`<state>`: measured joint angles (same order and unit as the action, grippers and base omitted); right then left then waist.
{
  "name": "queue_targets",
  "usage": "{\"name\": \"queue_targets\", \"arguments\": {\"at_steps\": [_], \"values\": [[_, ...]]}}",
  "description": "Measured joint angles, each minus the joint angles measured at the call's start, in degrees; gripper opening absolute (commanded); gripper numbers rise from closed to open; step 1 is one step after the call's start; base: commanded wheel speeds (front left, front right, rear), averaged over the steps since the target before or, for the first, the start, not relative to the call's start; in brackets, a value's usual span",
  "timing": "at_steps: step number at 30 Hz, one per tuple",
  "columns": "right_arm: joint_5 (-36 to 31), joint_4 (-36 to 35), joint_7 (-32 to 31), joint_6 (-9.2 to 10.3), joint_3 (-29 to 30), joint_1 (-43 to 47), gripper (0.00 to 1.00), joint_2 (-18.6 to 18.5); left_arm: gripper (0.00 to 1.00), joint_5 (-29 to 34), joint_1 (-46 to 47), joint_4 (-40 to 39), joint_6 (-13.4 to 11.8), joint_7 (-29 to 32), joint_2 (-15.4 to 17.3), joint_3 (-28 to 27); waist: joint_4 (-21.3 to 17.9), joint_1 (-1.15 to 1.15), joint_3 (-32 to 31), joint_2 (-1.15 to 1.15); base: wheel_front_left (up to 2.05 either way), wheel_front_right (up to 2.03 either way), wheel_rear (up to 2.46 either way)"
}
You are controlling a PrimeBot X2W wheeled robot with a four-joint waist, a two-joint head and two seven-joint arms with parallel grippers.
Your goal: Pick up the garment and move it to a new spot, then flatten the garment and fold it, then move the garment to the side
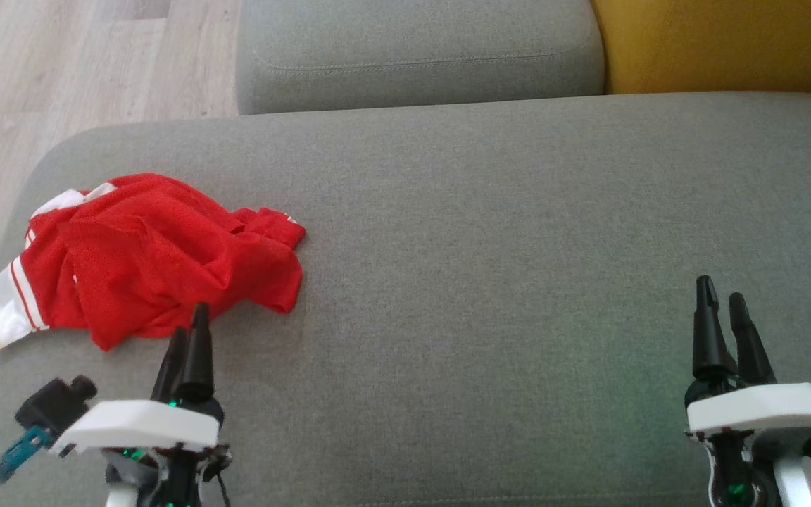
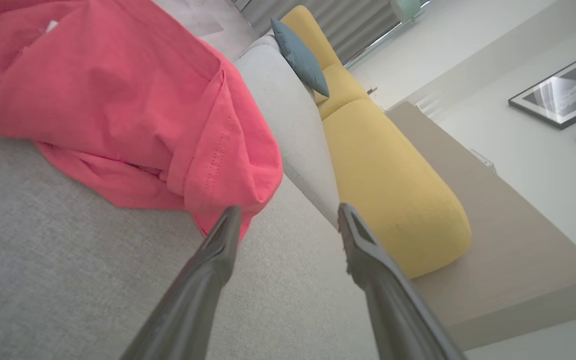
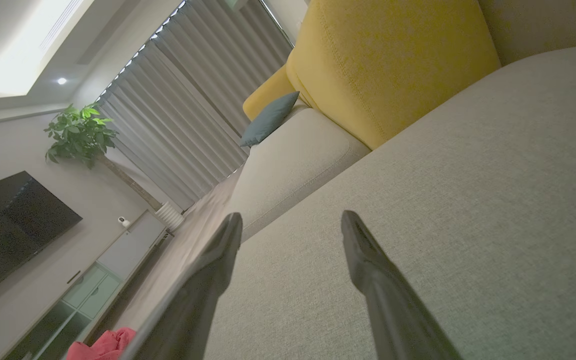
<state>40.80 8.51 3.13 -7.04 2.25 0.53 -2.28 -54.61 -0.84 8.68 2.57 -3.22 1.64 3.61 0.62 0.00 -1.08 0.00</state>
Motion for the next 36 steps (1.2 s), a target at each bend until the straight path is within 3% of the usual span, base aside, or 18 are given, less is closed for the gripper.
{"name": "queue_targets", "arguments": {"at_steps": [17, 24, 36], "values": [[-14.52, -1.59, 3.0, 0.0, -1.71, 0.29, 1.0, -0.01, 1.0, 17.51, 0.01, -2.46, -3.85, -2.99, 0.2, 4.9, -0.81, 0.0, -0.25, 0.0, 0.0, 0.0, 0.0], [-20.38, -2.41, 4.04, 0.0, -2.08, 0.49, 1.0, -0.01, 1.0, 23.45, 0.03, -3.24, -4.81, -4.02, 1.76, 6.68, -1.3, 0.0, -0.47, 0.0, 0.0, 0.0, 0.0], [-29.96, -3.16, 6.04, -0.01, -2.42, 2.22, 1.0, -0.02, 1.0, 33.33, 0.03, -3.38, -9.26, -6.12, 3.94, 13.07, -1.45, 0.0, -0.76, 0.0, 0.0, 0.0, 0.0]]}}
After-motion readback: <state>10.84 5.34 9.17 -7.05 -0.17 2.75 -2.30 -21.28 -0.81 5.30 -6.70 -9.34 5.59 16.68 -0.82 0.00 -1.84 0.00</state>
